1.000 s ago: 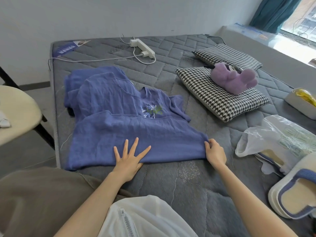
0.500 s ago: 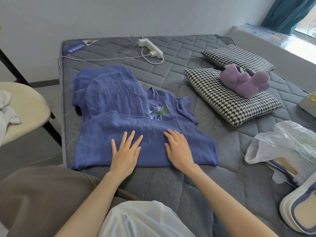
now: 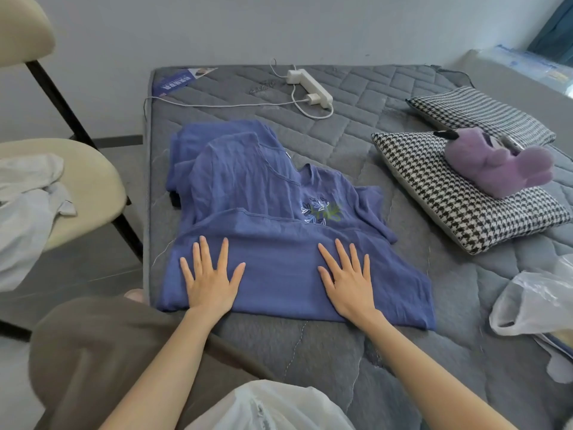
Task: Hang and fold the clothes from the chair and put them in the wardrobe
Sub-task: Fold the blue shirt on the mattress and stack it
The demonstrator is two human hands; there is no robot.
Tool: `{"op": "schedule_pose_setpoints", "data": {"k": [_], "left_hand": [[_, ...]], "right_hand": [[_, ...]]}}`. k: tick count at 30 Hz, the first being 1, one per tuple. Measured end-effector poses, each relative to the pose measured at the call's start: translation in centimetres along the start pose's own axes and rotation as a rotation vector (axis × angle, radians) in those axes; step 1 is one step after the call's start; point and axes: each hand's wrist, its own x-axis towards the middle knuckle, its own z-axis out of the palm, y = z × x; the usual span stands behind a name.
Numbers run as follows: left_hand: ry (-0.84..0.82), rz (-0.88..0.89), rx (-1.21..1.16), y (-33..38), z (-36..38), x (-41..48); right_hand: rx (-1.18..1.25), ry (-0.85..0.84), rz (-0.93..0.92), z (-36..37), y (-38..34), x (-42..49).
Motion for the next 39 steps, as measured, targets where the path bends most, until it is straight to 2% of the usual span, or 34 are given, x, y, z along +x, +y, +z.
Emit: {"op": "schedule_pose_setpoints", "data": {"k": [2, 4, 8, 11, 15, 22, 26, 28, 32, 37, 39], "left_hand": [[0.027, 0.005, -0.021, -0.3, -0.1, 0.3], [0.121, 0.01, -0.105, -0.5, -0.7, 0.6], [0.303, -0.013, -0.414, -0.9, -2.3, 1.3], [0.33, -0.049, -0.678, -1.2, -3.6, 1.8], [0.36, -0.095, -0.843, -2.2, -5.5, 4.2], [0.22, -0.347, -1.053, -4.0, -7.5, 11.3], [0.115, -0.473, -0.92, -4.8, -6.5, 14.1], [0.124, -0.556, -0.947, -4.8, -6.1, 14.7], [0.178, -0.629, -1.042, -3.9, -5.8, 14.7], [-0.037, -0.622, -1.0, -4.3, -5.6, 15.2], [-0.061, -0.562, -0.997, -4.3, -5.9, 14.9]], "right_hand": [[0.039, 0.048, -0.007, -0.2, -0.6, 0.1], [0.075, 0.114, -0.034, -0.5, -1.4, 0.5], [0.157, 0.171, -0.145, -1.1, -4.1, 2.1], [0.19, 0.17, -0.247, -1.4, -6.8, 4.2], [0.212, 0.139, -0.34, -1.6, -10.0, 7.5], [0.235, 0.097, -0.402, -1.1, -14.3, 12.8], [0.159, 0.106, -0.424, 0.1, -15.5, 14.1], [0.122, 0.122, -0.415, 1.1, -15.5, 14.3], [0.067, 0.155, -0.378, 2.8, -15.1, 14.2], [0.048, 0.158, -0.372, 3.1, -15.0, 14.2], [0.041, 0.161, -0.37, 3.1, -15.0, 14.2]]}}
